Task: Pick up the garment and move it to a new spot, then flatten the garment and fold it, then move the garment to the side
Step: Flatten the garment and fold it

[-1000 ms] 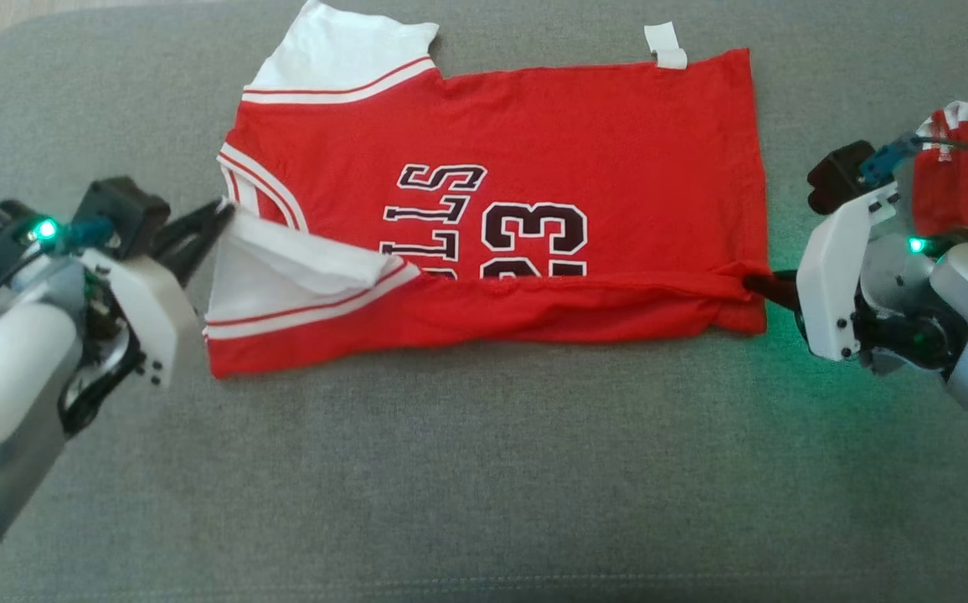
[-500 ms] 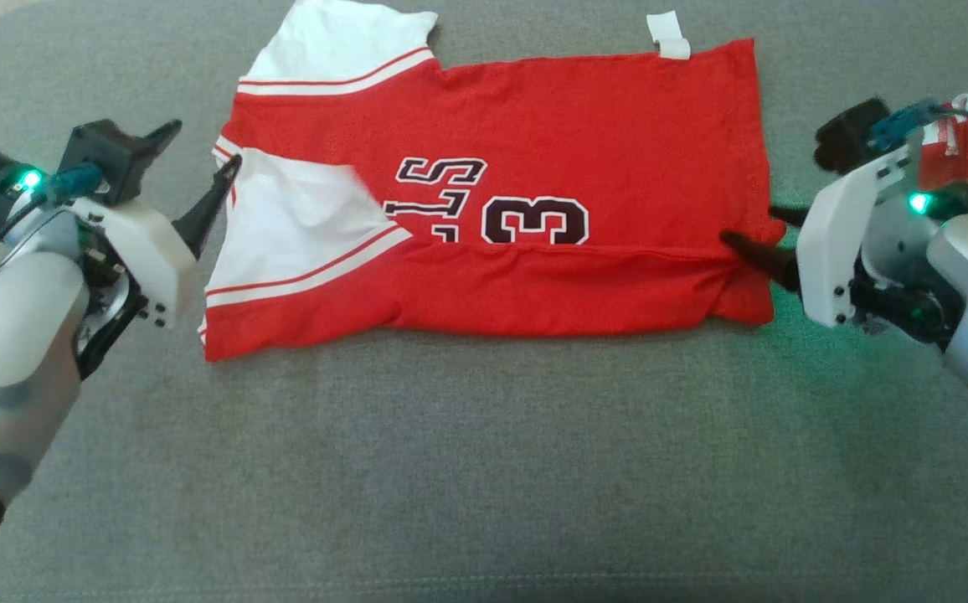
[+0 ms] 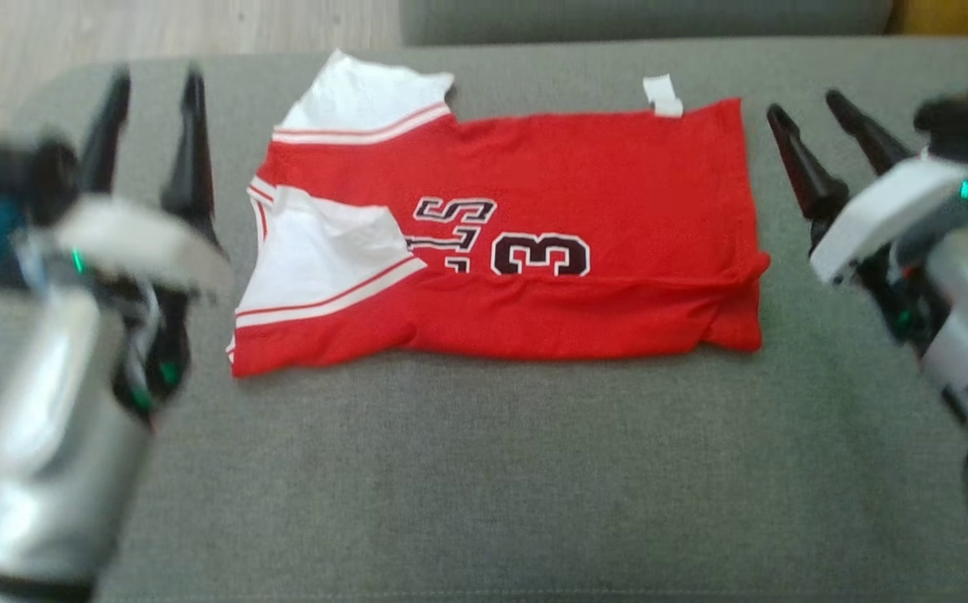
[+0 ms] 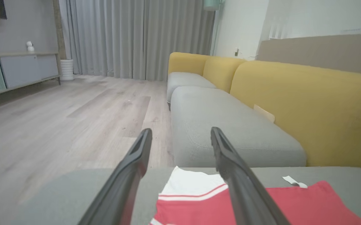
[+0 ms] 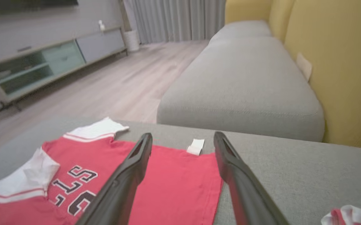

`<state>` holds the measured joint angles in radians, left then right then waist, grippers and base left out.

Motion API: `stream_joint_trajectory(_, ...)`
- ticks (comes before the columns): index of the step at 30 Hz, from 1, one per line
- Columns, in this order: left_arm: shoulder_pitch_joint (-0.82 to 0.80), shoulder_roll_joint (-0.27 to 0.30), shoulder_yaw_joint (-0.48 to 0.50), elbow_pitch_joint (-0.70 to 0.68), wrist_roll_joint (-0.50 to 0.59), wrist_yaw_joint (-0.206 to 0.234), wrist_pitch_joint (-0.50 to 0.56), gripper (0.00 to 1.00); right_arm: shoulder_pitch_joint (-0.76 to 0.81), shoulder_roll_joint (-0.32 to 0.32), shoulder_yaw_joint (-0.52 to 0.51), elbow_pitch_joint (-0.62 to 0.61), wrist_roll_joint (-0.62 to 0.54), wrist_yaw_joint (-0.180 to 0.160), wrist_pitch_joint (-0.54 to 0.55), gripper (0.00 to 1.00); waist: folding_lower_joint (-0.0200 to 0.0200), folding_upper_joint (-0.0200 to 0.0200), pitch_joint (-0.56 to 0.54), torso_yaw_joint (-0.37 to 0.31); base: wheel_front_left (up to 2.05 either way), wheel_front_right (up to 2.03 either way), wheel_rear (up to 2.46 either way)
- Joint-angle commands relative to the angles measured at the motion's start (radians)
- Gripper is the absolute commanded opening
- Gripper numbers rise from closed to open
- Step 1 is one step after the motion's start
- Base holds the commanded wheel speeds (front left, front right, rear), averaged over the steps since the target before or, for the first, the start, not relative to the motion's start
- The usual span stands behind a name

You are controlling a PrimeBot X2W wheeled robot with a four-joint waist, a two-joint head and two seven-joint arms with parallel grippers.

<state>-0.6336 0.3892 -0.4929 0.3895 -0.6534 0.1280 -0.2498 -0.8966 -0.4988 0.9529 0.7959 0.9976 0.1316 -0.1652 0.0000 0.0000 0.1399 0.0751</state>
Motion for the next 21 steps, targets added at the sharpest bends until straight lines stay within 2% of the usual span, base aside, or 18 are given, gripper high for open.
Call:
stream_joint_trajectory(1, 0.062, -0.007, 0.116, -0.089, 0.037, 0.018, -0.012, 1.0, 0.062, 0.024, -0.046, 0.01, -0.002, -0.001, -0.064, 1.0, 0.0, 0.0, -0.044, -0.003, 0.0, 0.0, 0.0)
stream_joint_trajectory(4, 0.196, -0.084, 0.227, -0.185, 0.105, 0.04, -0.012, 1.0, 0.136, 0.063, -0.146, -0.007, -0.023, -0.001, -0.094, 1.0, 0.0, 0.0, -0.078, -0.007, 0.0, 0.0, 0.0)
stream_joint_trajectory(6, 0.275, -0.138, 0.285, -0.237, 0.155, 0.037, -0.012, 1.0, 0.191, 0.071, -0.278, -0.06, -0.097, -0.001, -0.096, 1.0, 0.0, 0.0, -0.089, -0.012, 0.0, 0.0, 0.0)
stream_joint_trajectory(9, 0.376, -0.215, 0.352, -0.271, 0.219, 0.022, -0.012, 1.0, 0.325, 0.119, -0.488, -0.164, -0.238, -0.001, -0.096, 1.0, 0.0, 0.0, -0.109, -0.017, 0.0, 0.0, 0.0)
stream_joint_trajectory(10, 0.376, -0.215, 0.352, -0.271, 0.219, 0.022, -0.012, 1.0, 0.325, 0.119, -0.488, -0.164, -0.238, -0.001, -0.096, 1.0, 0.0, 0.0, -0.109, -0.017, 0.0, 0.0, 0.0)
stream_joint_trajectory(12, 0.43, -0.251, 0.384, -0.276, 0.261, 0.001, -0.012, 1.0, 0.419, 0.169, -0.607, -0.236, -0.348, -0.001, -0.096, 1.0, 0.0, 0.0, -0.119, -0.022, 0.0, 0.0, 0.0)
stream_joint_trajectory(15, 0.492, -0.291, 0.425, -0.266, 0.297, -0.032, -0.012, 1.0, 0.547, 0.263, -0.727, -0.318, -0.485, -0.001, -0.096, 1.0, 0.0, 0.0, -0.132, -0.029, 0.0, 0.0, 0.0)
stream_joint_trajectory(18, 0.53, -0.312, 0.451, -0.244, 0.332, -0.061, -0.012, 1.0, 0.636, 0.338, -0.782, -0.374, -0.584, -0.001, -0.096, 1.0, 0.0, 0.0, -0.137, -0.035, 0.0, 0.0, 0.0)
stream_joint_trajectory(21, 0.54, -0.319, 0.462, -0.21, 0.379, -0.085, -0.012, 1.0, 0.683, 0.387, -0.818, -0.408, -0.633, -0.001, -0.096, 1.0, 0.0, 0.0, -0.131, -0.046, 0.0, 0.0, 0.0)
